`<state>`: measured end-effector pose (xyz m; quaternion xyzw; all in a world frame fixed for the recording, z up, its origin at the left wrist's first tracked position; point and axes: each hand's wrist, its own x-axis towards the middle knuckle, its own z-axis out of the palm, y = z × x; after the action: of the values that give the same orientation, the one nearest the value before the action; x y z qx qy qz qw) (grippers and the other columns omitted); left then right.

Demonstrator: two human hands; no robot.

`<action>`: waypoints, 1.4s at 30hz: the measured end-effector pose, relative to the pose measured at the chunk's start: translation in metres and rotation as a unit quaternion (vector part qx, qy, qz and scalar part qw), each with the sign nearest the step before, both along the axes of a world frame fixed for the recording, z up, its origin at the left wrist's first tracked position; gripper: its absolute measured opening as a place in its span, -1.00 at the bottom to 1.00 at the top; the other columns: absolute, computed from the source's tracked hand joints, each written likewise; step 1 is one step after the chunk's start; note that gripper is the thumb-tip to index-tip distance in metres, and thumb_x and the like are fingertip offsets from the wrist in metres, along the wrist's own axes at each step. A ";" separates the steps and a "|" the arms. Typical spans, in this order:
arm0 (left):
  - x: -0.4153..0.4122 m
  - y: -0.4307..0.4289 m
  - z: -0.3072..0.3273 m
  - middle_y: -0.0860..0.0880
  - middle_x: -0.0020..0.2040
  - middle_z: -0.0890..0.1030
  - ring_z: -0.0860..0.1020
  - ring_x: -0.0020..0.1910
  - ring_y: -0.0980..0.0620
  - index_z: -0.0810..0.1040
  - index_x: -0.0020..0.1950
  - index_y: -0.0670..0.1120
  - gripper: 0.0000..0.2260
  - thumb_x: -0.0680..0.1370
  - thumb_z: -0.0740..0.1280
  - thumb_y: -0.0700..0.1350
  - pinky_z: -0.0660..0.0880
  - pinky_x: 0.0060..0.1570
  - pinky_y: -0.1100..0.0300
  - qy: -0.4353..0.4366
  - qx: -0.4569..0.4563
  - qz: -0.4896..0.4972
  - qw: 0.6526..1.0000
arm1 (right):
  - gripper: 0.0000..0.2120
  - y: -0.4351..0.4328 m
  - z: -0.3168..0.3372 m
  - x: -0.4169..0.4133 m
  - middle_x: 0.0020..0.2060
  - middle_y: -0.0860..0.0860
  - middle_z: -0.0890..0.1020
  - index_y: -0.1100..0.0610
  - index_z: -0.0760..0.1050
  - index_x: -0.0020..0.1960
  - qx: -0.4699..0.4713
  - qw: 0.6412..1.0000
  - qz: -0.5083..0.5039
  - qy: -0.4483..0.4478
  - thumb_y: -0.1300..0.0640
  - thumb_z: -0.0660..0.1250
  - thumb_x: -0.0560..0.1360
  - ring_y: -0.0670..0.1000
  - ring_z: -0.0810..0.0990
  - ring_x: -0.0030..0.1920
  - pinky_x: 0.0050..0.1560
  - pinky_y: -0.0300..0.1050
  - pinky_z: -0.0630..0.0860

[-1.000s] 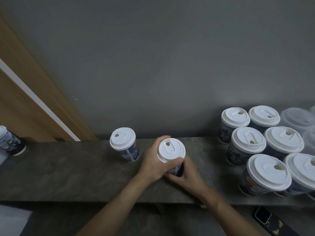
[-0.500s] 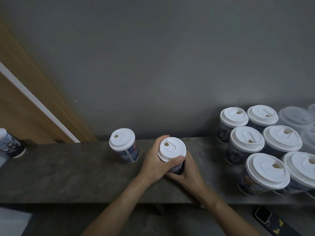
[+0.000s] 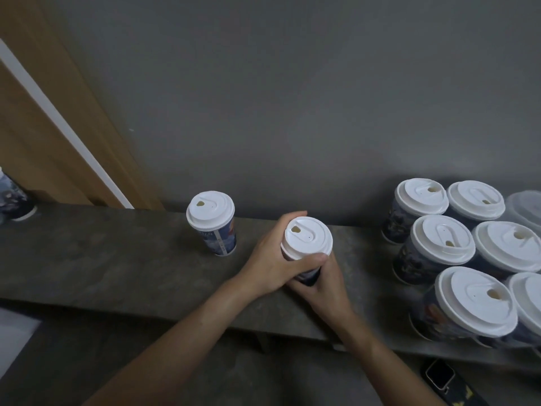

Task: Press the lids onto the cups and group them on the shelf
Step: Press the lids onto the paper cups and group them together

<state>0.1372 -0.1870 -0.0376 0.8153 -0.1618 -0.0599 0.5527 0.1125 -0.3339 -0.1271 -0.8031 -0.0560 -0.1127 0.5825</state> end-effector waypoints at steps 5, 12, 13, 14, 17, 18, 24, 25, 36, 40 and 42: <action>-0.003 -0.001 -0.013 0.17 0.26 0.60 0.54 0.29 0.20 0.40 0.44 0.08 -0.32 0.39 0.62 0.02 0.45 0.29 0.25 -0.028 -0.028 0.036 0.999 | -0.11 0.001 -0.001 0.000 0.42 -0.07 0.51 0.04 0.33 0.53 0.003 1.000 0.003 0.001 -0.06 0.68 0.33 -0.12 0.47 0.44 0.42 -0.09 0.45; 0.021 0.009 0.005 0.12 0.23 0.60 0.57 0.22 0.21 0.43 0.36 0.01 -0.30 0.29 0.63 0.03 0.48 0.21 0.27 0.050 0.008 -0.061 0.997 | -0.22 0.000 -0.003 -0.001 0.38 -0.09 0.56 0.09 0.39 0.49 -0.008 1.000 -0.009 0.009 0.08 0.66 0.37 -0.16 0.52 0.39 0.41 -0.07 0.48; 0.024 0.010 0.006 0.10 0.23 0.61 0.57 0.21 0.20 0.44 0.36 0.00 -0.31 0.29 0.63 0.02 0.48 0.20 0.27 0.049 0.009 -0.070 0.996 | -0.22 0.001 -0.002 -0.002 0.37 -0.10 0.56 0.08 0.39 0.49 -0.009 1.000 -0.011 0.011 0.06 0.66 0.37 -0.17 0.52 0.39 0.40 -0.08 0.48; 0.022 0.010 0.005 0.09 0.23 0.61 0.57 0.22 0.19 0.44 0.37 -0.01 -0.31 0.30 0.63 0.02 0.48 0.21 0.26 0.038 0.002 -0.064 0.997 | -0.21 0.001 0.000 -0.003 0.38 -0.10 0.56 0.07 0.38 0.49 -0.009 1.000 -0.011 0.010 0.03 0.66 0.37 -0.17 0.51 0.39 0.40 -0.08 0.48; 0.005 0.005 -0.008 0.12 0.21 0.62 0.58 0.24 0.13 0.43 0.38 0.04 -0.32 0.33 0.61 0.08 0.50 0.26 0.15 -0.009 -0.024 0.000 1.000 | -0.22 0.001 0.003 -0.001 0.37 -0.10 0.55 0.01 0.39 0.49 -0.006 1.000 -0.010 0.010 -0.07 0.65 0.37 -0.11 0.52 0.39 0.37 -0.03 0.50; 0.002 0.004 -0.010 0.14 0.21 0.62 0.58 0.24 0.11 0.43 0.37 0.06 -0.33 0.33 0.60 0.11 0.51 0.26 0.10 -0.015 -0.026 0.013 0.999 | -0.24 0.001 0.003 0.000 0.36 -0.10 0.56 0.00 0.40 0.47 -0.011 1.000 -0.011 0.010 -0.06 0.65 0.37 -0.11 0.53 0.38 0.36 -0.01 0.52; 0.024 0.016 0.010 0.15 0.27 0.59 0.55 0.28 0.18 0.41 0.41 0.07 -0.25 0.29 0.62 0.14 0.50 0.31 0.09 0.057 0.038 -0.089 0.994 | -0.27 -0.001 0.002 -0.005 0.33 -0.15 0.59 0.05 0.44 0.44 -0.006 1.000 -0.015 0.024 0.13 0.67 0.35 -0.19 0.54 0.34 0.36 -0.08 0.51; 0.022 0.015 0.008 0.13 0.27 0.59 0.55 0.28 0.17 0.41 0.42 0.05 -0.25 0.30 0.63 0.10 0.49 0.30 0.13 0.051 0.025 -0.083 0.995 | -0.26 0.000 0.004 -0.005 0.33 -0.17 0.58 0.04 0.43 0.45 -0.005 1.000 -0.011 0.026 0.13 0.66 0.35 -0.20 0.54 0.34 0.36 -0.08 0.51; 0.020 0.021 0.006 0.17 0.25 0.60 0.54 0.27 0.20 0.40 0.47 0.06 -0.28 0.37 0.63 -0.03 0.45 0.27 0.27 0.031 0.021 -0.079 0.996 | -0.27 0.000 0.005 -0.005 0.27 -0.22 0.61 -0.06 0.45 0.40 -0.010 0.999 -0.011 0.033 0.08 0.68 0.30 -0.20 0.58 0.28 0.28 -0.04 0.56; 0.000 0.010 -0.005 0.16 0.21 0.63 0.58 0.25 0.11 0.45 0.41 0.07 -0.32 0.34 0.62 0.05 0.50 0.25 0.20 -0.016 -0.024 0.009 1.000 | -0.22 0.005 0.008 -0.005 0.30 -0.22 0.60 -0.05 0.43 0.44 -0.003 0.999 0.006 0.031 -0.12 0.67 0.31 -0.19 0.57 0.32 0.28 -0.13 0.53; -0.005 0.007 -0.010 0.16 0.21 0.63 0.58 0.25 0.10 0.44 0.40 0.07 -0.32 0.34 0.61 0.06 0.50 0.25 0.20 -0.023 -0.039 0.032 0.998 | -0.22 0.005 0.011 -0.006 0.30 -0.24 0.60 -0.07 0.43 0.43 -0.002 0.999 0.008 0.038 -0.22 0.64 0.30 -0.21 0.57 0.31 0.28 -0.18 0.53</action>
<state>0.1319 -0.1803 -0.0472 0.7992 -0.1503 -0.0166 0.5818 0.1069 -0.3286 -0.1165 -0.8074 -0.0402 -0.0777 0.5835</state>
